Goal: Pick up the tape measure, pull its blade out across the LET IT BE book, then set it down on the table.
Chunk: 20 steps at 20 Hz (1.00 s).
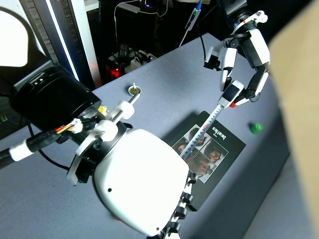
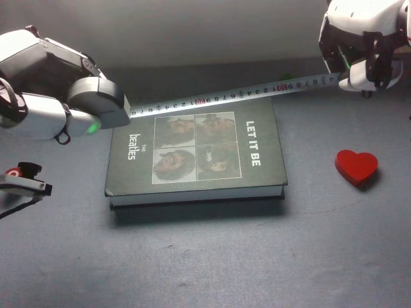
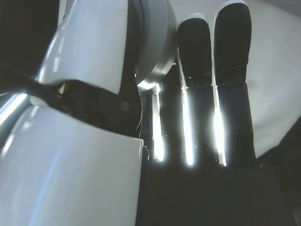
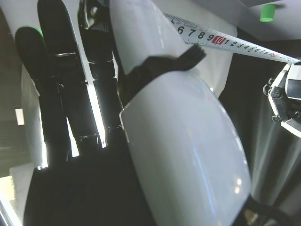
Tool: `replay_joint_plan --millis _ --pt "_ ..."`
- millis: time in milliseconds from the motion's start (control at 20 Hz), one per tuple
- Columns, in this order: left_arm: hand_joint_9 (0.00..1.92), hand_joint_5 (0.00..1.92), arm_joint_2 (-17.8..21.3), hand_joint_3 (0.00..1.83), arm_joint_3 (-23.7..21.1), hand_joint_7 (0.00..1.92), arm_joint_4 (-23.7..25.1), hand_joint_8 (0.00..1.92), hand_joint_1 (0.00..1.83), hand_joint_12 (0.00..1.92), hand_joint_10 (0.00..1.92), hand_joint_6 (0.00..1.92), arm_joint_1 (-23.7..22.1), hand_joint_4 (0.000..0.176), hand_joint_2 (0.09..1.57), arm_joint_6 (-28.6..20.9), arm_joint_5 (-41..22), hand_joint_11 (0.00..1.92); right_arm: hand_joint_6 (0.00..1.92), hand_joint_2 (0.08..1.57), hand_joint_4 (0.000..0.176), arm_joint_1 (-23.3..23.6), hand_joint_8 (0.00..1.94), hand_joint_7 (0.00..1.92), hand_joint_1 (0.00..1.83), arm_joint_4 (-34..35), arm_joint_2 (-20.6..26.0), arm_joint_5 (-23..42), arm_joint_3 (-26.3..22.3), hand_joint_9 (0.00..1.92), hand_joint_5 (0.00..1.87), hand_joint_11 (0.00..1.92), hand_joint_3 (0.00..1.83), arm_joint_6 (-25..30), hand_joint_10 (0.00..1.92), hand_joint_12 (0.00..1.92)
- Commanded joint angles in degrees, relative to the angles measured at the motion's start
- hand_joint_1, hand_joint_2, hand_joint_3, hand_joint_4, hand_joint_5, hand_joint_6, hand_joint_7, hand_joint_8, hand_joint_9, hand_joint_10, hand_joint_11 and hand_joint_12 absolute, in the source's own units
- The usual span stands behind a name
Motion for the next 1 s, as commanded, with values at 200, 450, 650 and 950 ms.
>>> replay_joint_plan --millis 200,450,650,950 --pt "0.92 0.93 0.32 0.00 0.45 0.96 1.38 1.00 1.37 1.23 1.32 0.87 -0.66 0.000 1.12 0.12 -5.70 0.88 1.11 1.15 0.000 0.13 1.07 0.98 1.20 -4.70 0.68 -2.40 0.34 1.09 0.84 0.65 0.00 -1.15 0.18 1.16" --pt "0.93 0.90 0.32 0.00 0.48 0.95 1.81 1.00 1.37 1.22 1.30 0.92 -0.57 0.000 1.12 0.12 -5.54 0.88 1.11 1.15 0.000 0.41 1.07 0.98 1.20 -4.71 0.68 -1.78 -0.96 1.08 0.84 0.65 0.00 -0.63 0.19 1.16" --pt "0.92 0.92 0.34 0.00 0.49 0.97 2.18 0.99 1.37 1.21 1.31 0.89 -0.34 0.000 1.12 0.10 -5.53 0.89 0.54 1.19 0.000 0.22 0.49 0.74 0.95 -4.71 0.70 -1.55 -1.07 0.86 0.64 0.50 0.00 -0.53 0.07 1.04" --pt "0.94 0.93 0.36 0.00 0.83 0.98 2.68 0.97 1.38 1.19 1.28 0.86 0.13 0.000 1.11 0.10 -5.06 0.90 0.00 1.06 0.000 -0.21 0.00 0.33 0.63 -4.67 0.71 -1.64 -2.45 0.30 0.33 0.03 0.00 -0.47 0.00 0.87"
